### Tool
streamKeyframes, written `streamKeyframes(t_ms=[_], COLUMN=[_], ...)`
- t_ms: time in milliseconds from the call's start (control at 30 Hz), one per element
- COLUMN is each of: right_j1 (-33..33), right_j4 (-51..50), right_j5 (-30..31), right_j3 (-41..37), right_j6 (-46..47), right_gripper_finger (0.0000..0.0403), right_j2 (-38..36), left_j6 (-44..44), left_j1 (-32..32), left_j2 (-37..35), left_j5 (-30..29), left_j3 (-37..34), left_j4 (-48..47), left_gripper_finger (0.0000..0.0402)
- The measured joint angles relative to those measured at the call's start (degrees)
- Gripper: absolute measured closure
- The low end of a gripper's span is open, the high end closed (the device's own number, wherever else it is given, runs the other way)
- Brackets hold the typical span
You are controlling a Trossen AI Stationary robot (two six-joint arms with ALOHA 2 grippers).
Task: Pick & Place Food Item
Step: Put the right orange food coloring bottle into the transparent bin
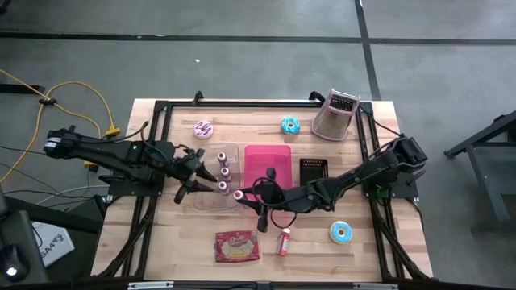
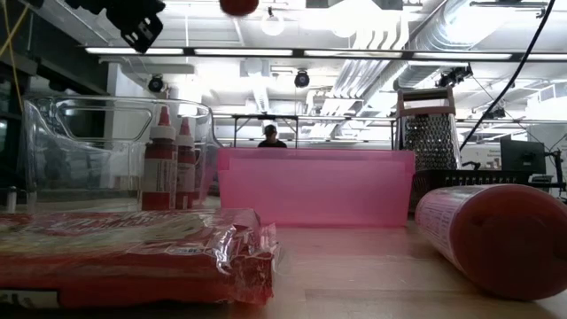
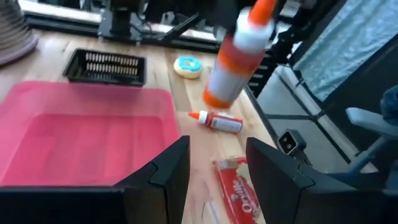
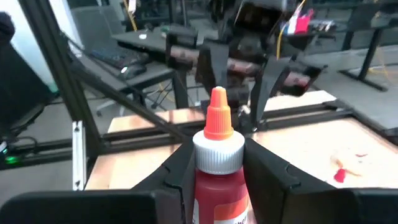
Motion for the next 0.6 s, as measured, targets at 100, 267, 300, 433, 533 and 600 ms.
streamKeyframes(t_ms=[100,267,300,433,533,600], right_j1=[-0.7,-1.6,-1.8,-3.2,-3.6,-4.0], right_j4=[0.1,2.2,2.4,3.8,4.3,5.0], right_j5=[-0.9,-1.1,-1.6,-4.9,-5.0,-5.1], right_j3=[0.0,0.0,-0.1,0.0,0.0,0.0], right_j6=[1.5,1.4,1.3,2.0,1.2,1.1], right_gripper_finger=[0.0302,0.0302,0.0302,0.0302,0.0302,0.0302], right_j2=[1.6,3.4,3.4,3.4,3.4,3.4], left_j6=[0.3,1.5,2.1,2.9,3.9,3.9], left_j1=[-1.4,-4.0,-4.3,-4.7,-4.7,-4.7], left_j2=[0.4,2.0,2.5,3.4,3.6,3.7], left_j5=[0.0,-0.1,-0.7,-3.5,-3.5,-3.5], left_j3=[0.0,0.0,0.0,0.0,0.0,0.0], left_j4=[0.3,0.2,0.2,0.5,0.7,1.3], left_gripper_finger=[0.0250,0.0250,0.0250,0.0250,0.0250,0.0250])
